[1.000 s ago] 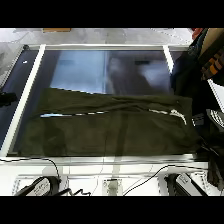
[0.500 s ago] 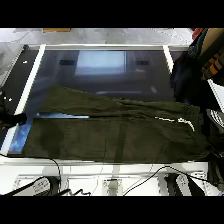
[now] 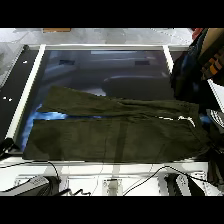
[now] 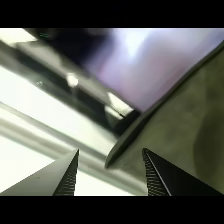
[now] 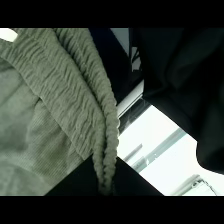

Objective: Fold the clothes and pants, and hang the long-sleeved shirts on hangers.

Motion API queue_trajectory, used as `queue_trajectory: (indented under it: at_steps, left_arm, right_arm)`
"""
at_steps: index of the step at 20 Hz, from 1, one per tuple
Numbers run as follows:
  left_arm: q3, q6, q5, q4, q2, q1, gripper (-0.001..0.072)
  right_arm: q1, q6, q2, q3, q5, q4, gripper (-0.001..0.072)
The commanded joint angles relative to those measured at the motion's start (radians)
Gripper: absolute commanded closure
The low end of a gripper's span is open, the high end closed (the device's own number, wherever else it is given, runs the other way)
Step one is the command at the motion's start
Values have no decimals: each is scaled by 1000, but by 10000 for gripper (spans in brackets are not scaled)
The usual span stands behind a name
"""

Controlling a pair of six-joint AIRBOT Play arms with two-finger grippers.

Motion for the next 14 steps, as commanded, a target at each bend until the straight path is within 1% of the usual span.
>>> queue_trajectory:
  at_steps: [1,3,5,9,11,12,14]
  left_arm:
    - [-69,168,-21,-70,-1,129,239]
    - [-102,250,-20,-76,-1,129,239]
    - [-126,304,-16,-117,-1,127,239]
    - [-154,350,3,-151,-1,127,243]
    - [-177,368,42,-153,-1,126,251]
    - [-188,367,65,-156,-1,122,312]
    - [-187,368,99,-195,0,105,656]
  right_arm:
    - [1,-2,0,0,-11,14,673]
    - [1,-2,0,0,-11,14,673]
    - [1,-2,0,0,-11,14,673]
    - [1,-2,0,0,-11,14,673]
    - [1,-2,0,0,-11,14,673]
    - [1,-2,0,0,-10,14,673]
    - [1,-2,0,1,-3,25,673]
